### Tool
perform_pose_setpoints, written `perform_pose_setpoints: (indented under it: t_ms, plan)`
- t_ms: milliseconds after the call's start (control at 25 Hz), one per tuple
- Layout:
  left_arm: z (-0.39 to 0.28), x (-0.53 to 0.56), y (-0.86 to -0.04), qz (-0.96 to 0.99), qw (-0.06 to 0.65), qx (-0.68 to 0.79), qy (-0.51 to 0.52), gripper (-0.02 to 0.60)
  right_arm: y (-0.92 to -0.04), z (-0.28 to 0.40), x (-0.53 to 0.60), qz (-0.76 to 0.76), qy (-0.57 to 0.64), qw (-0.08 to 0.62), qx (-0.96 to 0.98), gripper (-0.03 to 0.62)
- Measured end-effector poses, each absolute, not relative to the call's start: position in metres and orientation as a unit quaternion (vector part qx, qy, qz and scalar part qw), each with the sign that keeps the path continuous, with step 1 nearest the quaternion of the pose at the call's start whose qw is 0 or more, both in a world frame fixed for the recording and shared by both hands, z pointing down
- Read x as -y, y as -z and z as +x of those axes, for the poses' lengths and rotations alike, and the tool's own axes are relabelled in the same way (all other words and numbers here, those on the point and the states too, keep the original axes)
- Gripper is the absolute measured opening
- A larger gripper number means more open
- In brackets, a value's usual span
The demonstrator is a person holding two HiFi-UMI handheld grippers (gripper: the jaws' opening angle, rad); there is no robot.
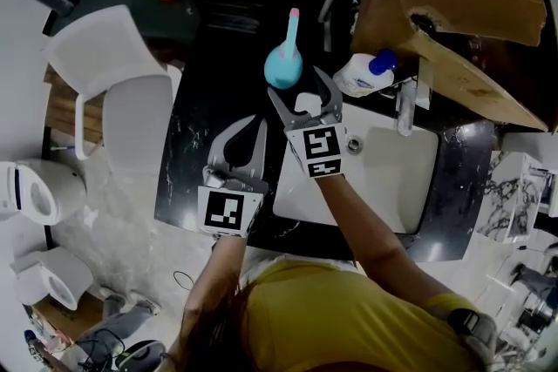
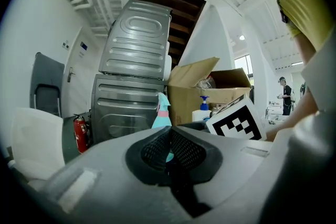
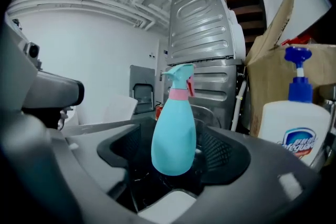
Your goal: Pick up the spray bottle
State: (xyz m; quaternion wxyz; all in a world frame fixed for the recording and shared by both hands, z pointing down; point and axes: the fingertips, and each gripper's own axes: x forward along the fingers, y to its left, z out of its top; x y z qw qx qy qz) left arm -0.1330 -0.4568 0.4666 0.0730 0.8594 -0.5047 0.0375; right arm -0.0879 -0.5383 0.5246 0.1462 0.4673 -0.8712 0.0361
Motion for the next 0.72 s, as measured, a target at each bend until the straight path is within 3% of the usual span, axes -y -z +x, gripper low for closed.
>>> perform_pose_setpoints:
  t_ms: [280,720]
  plan:
    - [-0.142,0.463,-0.479,0.856,0.085,0.507,-0.045,0.002,-0.547,-0.096,0.559,0.472,-0.059,0.162,0.864,0.391]
    - [-0.154,0.458,-0.485,0.851,0.091,0.514,-0.052,0.003,-0.564,-0.100,0.583,0.480,-0.070,0.179,0.856,0.387]
